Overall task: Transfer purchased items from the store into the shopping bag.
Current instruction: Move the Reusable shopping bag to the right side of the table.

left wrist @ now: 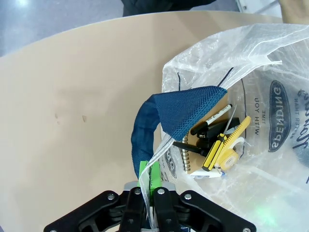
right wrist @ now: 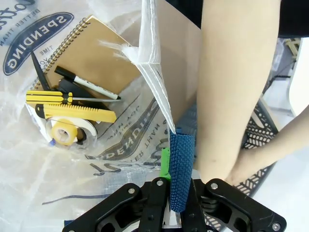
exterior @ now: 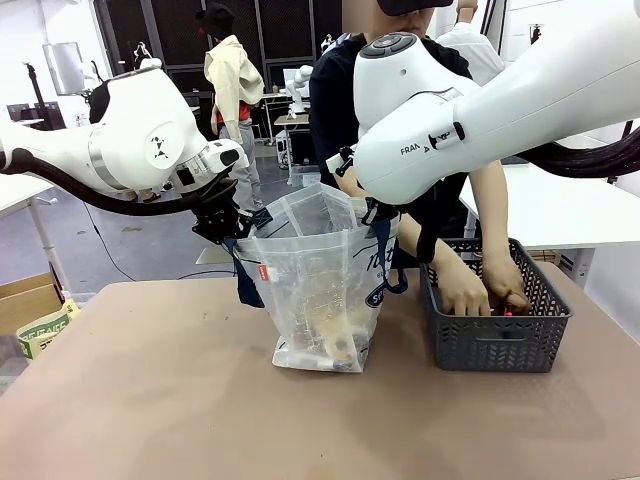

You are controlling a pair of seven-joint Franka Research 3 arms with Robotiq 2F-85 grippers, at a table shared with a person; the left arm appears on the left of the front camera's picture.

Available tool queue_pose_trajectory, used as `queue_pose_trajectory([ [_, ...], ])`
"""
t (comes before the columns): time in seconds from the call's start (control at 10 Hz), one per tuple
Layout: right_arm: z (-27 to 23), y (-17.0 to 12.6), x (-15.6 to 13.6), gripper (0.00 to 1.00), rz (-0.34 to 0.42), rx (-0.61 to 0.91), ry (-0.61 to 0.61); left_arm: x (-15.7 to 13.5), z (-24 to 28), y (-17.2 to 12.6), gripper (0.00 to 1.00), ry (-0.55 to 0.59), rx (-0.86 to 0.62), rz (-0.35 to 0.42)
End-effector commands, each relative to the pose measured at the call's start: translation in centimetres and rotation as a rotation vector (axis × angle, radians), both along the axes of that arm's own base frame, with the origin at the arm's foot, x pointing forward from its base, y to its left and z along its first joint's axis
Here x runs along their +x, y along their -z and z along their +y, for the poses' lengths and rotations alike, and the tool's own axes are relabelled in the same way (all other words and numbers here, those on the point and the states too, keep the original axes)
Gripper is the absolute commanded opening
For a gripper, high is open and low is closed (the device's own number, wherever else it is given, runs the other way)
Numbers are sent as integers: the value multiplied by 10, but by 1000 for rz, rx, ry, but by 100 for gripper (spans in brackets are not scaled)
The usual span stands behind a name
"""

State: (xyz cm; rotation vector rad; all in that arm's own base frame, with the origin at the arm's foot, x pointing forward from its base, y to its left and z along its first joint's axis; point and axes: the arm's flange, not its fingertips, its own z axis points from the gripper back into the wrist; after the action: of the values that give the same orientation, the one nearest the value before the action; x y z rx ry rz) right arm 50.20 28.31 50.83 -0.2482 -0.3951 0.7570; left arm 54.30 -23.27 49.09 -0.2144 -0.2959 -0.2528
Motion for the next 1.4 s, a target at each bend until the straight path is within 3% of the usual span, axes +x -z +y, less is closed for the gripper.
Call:
queue_pose_trajectory([
  [0.0,-2,-1,1,0,-2,0,3,1,2,-1,0,-4,0,-3],
  [1.3,-2,-1,1,0,-2,0,3,1,2,-1,0,-4,0,-3],
])
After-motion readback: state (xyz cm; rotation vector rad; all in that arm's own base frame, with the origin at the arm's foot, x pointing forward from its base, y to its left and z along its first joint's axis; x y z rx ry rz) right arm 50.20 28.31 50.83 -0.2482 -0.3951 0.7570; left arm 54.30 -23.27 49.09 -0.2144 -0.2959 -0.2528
